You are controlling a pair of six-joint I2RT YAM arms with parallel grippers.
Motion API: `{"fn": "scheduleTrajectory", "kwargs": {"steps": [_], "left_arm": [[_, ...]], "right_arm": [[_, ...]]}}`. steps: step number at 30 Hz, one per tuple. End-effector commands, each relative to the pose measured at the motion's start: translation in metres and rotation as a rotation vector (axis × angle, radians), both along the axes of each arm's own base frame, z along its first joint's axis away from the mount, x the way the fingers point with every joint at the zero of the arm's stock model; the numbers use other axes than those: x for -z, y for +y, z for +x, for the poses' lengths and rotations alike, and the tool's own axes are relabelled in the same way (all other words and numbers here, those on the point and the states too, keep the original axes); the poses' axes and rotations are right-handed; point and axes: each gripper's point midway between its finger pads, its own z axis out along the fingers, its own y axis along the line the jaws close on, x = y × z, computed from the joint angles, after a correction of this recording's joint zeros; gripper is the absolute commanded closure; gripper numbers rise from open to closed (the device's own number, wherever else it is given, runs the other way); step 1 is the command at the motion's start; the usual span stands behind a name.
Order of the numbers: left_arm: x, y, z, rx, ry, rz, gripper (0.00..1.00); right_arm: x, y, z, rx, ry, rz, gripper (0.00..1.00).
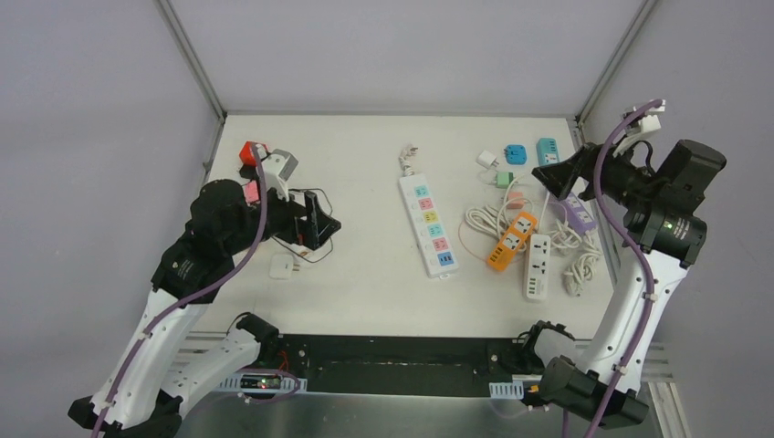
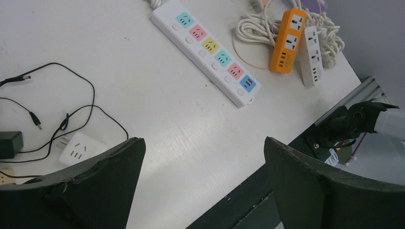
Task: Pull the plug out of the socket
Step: Reset both arms
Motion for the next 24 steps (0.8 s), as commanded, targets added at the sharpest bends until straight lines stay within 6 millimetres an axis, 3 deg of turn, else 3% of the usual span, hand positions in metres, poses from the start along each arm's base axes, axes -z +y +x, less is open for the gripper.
{"fn": "scheduleTrajectory", "kwargs": {"steps": [1,7,12,16,18,20,24], "left_arm": [[-0.027,0.004,0.000,-0.032,-0.104,-0.087,0.01],[-0.033,0.003,0.000,-0.035,-0.118,-0.123,0.01],[-0.030,0.003,0.002,-0.027,-0.150,-0.105,0.01],[-0.020,0.006,0.006,-0.036,-0.178,-0.072,0.01],[-0.015,0.007,0.008,-0.043,-0.179,-0.062,0.01],[-0.009,0.004,0.009,-0.033,-0.174,-0.061,0.01],[0.004,0.001,0.011,-0.015,-0.156,-0.042,0.01]], "right_arm": [[-0.022,0.003,0.002,0.022,-0.013,0.123,0.00],[-0.031,-0.003,0.008,0.074,0.005,0.176,0.00],[-0.027,-0.009,0.009,0.093,0.013,0.189,0.00],[-0.031,-0.027,0.020,0.149,0.016,0.303,0.00],[-0.031,-0.049,0.031,0.193,-0.054,0.278,0.00],[-0.034,-0.050,0.028,0.172,-0.010,0.409,0.00],[-0.028,-0.072,0.032,0.257,-0.026,0.410,0.00]]}}
